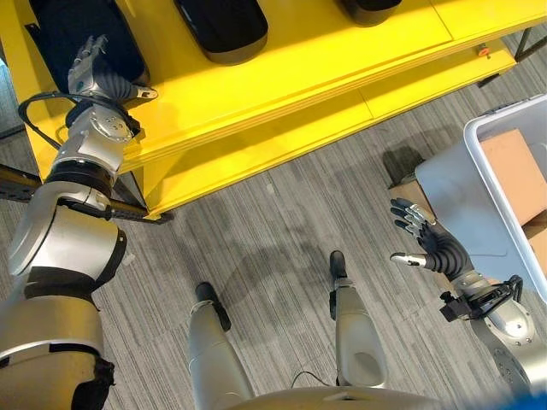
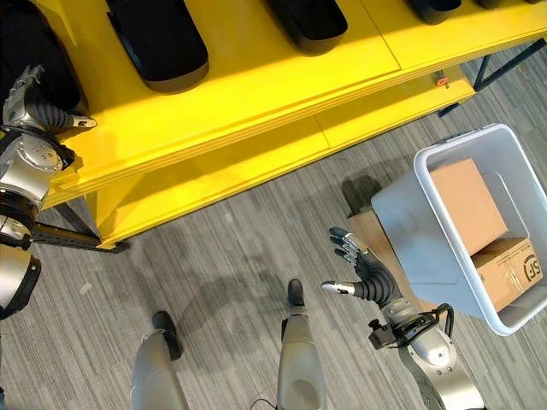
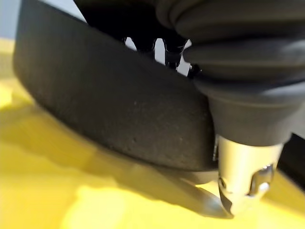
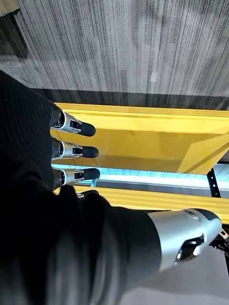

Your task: Move parts from the plastic box to the shelf.

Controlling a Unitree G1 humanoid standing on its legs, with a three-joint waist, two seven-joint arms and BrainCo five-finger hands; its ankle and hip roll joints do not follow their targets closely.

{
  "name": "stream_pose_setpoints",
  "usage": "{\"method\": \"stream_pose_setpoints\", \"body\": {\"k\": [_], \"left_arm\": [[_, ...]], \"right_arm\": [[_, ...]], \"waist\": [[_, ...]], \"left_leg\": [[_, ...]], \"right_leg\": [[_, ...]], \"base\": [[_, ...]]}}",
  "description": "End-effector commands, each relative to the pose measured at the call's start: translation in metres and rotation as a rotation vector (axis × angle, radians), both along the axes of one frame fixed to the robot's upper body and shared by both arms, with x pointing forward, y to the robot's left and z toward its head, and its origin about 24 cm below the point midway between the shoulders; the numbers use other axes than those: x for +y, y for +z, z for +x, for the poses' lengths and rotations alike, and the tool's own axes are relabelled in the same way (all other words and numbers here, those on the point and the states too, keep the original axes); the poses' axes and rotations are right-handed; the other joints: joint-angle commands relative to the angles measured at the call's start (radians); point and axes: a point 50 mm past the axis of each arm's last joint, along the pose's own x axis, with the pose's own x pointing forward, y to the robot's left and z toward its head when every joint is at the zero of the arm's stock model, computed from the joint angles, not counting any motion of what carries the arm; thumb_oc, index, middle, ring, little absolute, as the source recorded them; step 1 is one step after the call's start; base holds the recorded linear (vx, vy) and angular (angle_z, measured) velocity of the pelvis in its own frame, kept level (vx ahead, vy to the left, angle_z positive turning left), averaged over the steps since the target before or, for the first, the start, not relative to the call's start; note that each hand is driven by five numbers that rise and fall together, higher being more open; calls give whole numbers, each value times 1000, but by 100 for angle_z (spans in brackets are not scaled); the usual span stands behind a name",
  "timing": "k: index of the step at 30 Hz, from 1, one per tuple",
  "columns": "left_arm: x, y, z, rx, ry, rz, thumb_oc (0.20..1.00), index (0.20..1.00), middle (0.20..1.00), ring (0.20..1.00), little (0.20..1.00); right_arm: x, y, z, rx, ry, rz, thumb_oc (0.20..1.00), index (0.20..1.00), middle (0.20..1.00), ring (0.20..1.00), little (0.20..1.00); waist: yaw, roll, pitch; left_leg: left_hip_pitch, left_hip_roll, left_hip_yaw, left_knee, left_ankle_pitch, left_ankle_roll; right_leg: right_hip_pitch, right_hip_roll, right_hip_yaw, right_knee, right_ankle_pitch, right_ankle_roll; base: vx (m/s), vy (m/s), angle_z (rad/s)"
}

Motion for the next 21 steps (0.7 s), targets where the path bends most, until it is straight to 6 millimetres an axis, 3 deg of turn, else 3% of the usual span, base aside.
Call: {"method": "stream_pose_setpoints", "body": {"k": [1,16,17,21], "left_arm": [[13,40,-12,-90,47,66,1000,1000,1000,1000,1000],[14,27,-10,-14,46,111,1000,1000,1000,1000,1000],[14,28,-10,-16,46,111,1000,1000,1000,1000,1000],[16,17,-10,15,50,100,1000,1000,1000,1000,1000]], "right_arm": [[-18,26,2,-105,-30,-29,1000,1000,1000,1000,1000],[-21,28,1,-104,-28,-45,1000,1000,1000,1000,1000],[-21,28,1,-106,-27,-45,1000,1000,1000,1000,1000],[-20,27,0,-103,-25,-47,1000,1000,1000,1000,1000]], "waist": [[15,5,-7],[21,7,6],[20,5,7],[20,6,8]], "left_leg": [[48,17,-70,-71,89,-25],[54,19,-69,-68,92,-29],[43,14,-66,-79,125,-21],[45,13,-67,-81,127,-23]], "right_leg": [[-3,-37,48,147,-29,17],[-4,-40,50,158,-29,16],[-15,-41,52,146,0,12],[-14,-41,49,147,1,12]], "base": [[0,0,0],[-14,1,0],[-100,4,1],[-13,-7,3]]}}
